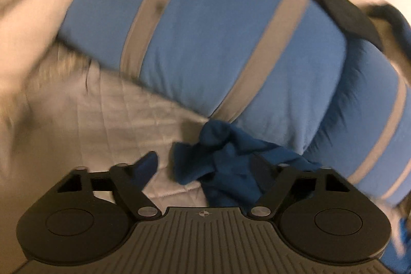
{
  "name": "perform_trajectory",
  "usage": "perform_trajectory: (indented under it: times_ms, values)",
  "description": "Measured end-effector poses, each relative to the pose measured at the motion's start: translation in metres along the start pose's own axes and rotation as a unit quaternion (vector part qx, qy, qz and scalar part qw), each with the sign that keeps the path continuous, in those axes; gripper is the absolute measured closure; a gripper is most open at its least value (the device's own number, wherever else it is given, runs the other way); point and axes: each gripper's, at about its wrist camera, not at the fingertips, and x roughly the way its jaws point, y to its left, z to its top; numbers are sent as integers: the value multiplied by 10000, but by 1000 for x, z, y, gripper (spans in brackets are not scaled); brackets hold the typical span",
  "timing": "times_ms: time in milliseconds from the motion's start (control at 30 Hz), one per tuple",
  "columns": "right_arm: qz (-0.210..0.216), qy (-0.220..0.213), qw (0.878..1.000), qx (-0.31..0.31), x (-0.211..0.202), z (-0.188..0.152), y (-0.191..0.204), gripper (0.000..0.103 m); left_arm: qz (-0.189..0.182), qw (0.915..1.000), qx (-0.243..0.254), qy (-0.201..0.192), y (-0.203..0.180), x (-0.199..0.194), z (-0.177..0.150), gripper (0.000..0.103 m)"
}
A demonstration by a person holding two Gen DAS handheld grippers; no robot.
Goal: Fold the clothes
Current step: 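Grasp the other sleeve cuff with the left tool, then pull the held sleeve outward from the body with the left tool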
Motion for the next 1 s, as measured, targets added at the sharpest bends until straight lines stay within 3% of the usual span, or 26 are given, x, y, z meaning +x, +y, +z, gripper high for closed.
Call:
perform_trajectory:
  times_ms: [100, 167, 333, 467, 567, 633, 667, 733, 800, 833, 1000]
  values:
    - [-12, 49, 10000, 19, 2, 0, -1, 0, -212, 9949, -907, 389, 28, 26, -2, 42]
    - [14, 82, 10000, 55, 3, 0, -2, 0, -365, 9853, -1576, 545, 45, 40, -7, 43]
    - [63, 137, 9998, 90, 5, 1, -3, 0, -848, 9468, -2995, 821, 74, 66, -24, 43]
    - [88, 167, 9998, 102, 6, 1, -2, 0, -1186, 9192, -3632, 956, 79, 82, -33, 42]
    - [92, 196, 9997, 101, 7, 1, -2, 0, -1238, 8962, -4161, 916, 85, 92, -40, 43]
    - [86, 203, 9997, 105, 8, 0, -2, 0, -1257, 8863, -4371, 870, 87, 96, -42, 44]
    - [78, 212, 9997, 114, 8, 0, -2, 0, -1256, 8845, -4409, 864, 87, 98, -41, 50]
    - [77, 246, 9996, 149, 10, 0, -3, 0, -1177, 8855, -4405, 899, 86, 100, -39, 69]
    - [78, 276, 9994, 185, 11, -1, -4, 0, -988, 8996, -4165, 867, 83, 96, -34, 87]
    - [70, 288, 9994, 194, 12, -1, -4, 0, -887, 9076, -4017, 838, 81, 94, -31, 90]
    - [43, 301, 9994, 168, 13, -2, -3, 0, -285, 9678, -2443, 540, 56, 68, -4, 93]
